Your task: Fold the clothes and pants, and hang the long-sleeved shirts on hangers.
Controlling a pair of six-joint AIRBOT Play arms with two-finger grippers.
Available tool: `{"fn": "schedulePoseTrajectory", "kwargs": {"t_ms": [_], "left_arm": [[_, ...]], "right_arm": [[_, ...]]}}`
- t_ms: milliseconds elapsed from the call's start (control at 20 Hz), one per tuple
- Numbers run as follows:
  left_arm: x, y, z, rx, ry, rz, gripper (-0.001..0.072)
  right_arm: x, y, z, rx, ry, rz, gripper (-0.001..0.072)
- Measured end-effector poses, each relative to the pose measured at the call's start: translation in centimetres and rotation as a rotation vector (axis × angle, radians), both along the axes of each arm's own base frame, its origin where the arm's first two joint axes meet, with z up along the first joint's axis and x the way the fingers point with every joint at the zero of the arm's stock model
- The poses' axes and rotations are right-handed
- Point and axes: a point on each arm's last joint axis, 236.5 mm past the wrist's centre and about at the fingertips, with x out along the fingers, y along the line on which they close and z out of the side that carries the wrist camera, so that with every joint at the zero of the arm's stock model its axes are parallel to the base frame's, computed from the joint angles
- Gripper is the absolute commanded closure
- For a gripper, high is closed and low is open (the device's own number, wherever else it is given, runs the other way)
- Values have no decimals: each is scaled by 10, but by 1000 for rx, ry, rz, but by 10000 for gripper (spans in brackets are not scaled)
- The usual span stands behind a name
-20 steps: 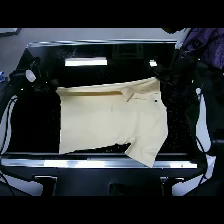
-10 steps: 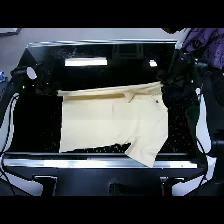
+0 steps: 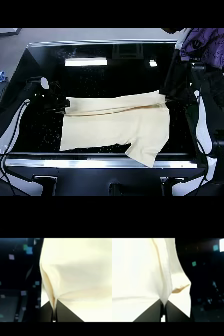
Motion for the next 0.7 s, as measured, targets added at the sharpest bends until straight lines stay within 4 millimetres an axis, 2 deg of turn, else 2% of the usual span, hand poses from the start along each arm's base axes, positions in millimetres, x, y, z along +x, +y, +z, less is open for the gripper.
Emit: {"fn": "schedulePoseTrajectory", "kwargs": {"t_ms": [200,250,300,350,400,450,500,600,700], "left_arm": [[-9,-3,-9,2,25,-6,687],[-7,-4,-11,2,17,1,656],[-5,-4,-12,3,10,13,653],[-3,-4,-12,3,2,26,611],[0,-4,-12,4,-9,40,435],[2,-3,-9,3,-19,55,176],[7,0,-4,0,-37,70,102],[18,14,20,-5,-101,111,102],[22,40,52,-2,-173,171,103]], "right_arm": [[-17,0,-25,-2,64,5,670],[-18,0,-32,-1,70,4,600],[-19,0,-37,0,73,4,473],[-18,1,-42,6,74,3,369],[-18,4,-47,18,74,2,335],[-17,6,-48,27,69,4,334],[-14,7,-46,38,58,6,334],[-11,1,-31,64,18,1,334],[-13,-18,-8,106,-34,-30,334]]}}
